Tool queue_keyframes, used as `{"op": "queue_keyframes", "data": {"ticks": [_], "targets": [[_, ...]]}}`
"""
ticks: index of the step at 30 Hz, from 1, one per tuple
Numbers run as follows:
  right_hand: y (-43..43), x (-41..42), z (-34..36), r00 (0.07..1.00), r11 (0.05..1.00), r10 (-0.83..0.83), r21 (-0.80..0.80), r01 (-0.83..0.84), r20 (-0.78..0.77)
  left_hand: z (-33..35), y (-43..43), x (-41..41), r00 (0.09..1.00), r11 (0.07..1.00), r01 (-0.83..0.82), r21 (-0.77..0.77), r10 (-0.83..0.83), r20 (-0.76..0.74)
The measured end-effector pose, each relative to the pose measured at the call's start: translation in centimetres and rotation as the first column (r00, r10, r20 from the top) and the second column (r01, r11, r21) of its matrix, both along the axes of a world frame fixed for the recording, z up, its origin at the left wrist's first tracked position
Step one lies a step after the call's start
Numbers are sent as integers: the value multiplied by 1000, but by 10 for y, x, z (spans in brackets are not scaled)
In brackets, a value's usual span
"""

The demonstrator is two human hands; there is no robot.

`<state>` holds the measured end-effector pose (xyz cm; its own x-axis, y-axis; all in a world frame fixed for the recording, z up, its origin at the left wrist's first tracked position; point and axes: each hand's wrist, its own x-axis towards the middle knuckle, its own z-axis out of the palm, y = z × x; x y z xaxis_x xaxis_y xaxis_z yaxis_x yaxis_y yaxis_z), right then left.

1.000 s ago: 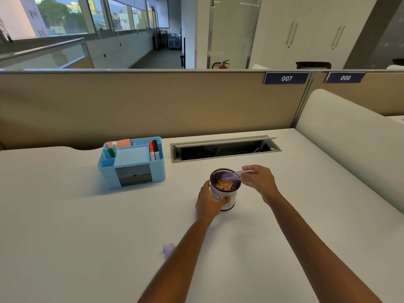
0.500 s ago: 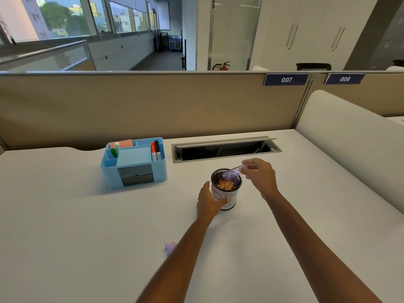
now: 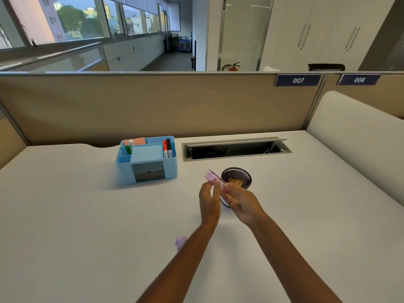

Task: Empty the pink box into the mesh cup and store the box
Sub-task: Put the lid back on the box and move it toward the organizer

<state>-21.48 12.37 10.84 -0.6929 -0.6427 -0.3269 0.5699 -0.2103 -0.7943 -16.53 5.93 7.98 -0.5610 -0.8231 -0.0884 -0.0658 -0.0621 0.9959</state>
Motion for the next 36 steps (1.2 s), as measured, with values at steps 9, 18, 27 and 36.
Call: {"op": "queue_keyframes", "data": {"ticks": [9, 18, 27, 36], "targets": [[-16, 45, -37, 973, 938, 133, 342, -62, -189, -14, -35, 45, 988, 987, -101, -126, 115, 106], [-27, 99, -84, 357, 662, 706, 749, -26, -611, -36, -61, 98, 955, 934, -121, -337, 202, 216], [-20, 95, -82, 563, 799, 506, 601, -19, -653, -49, -61, 129, 951, 943, -15, -334, 117, 288], [-6, 74, -61, 714, 930, 267, 366, -16, -647, -58, -49, 143, 972, 938, 76, -337, 6, 235]]}}
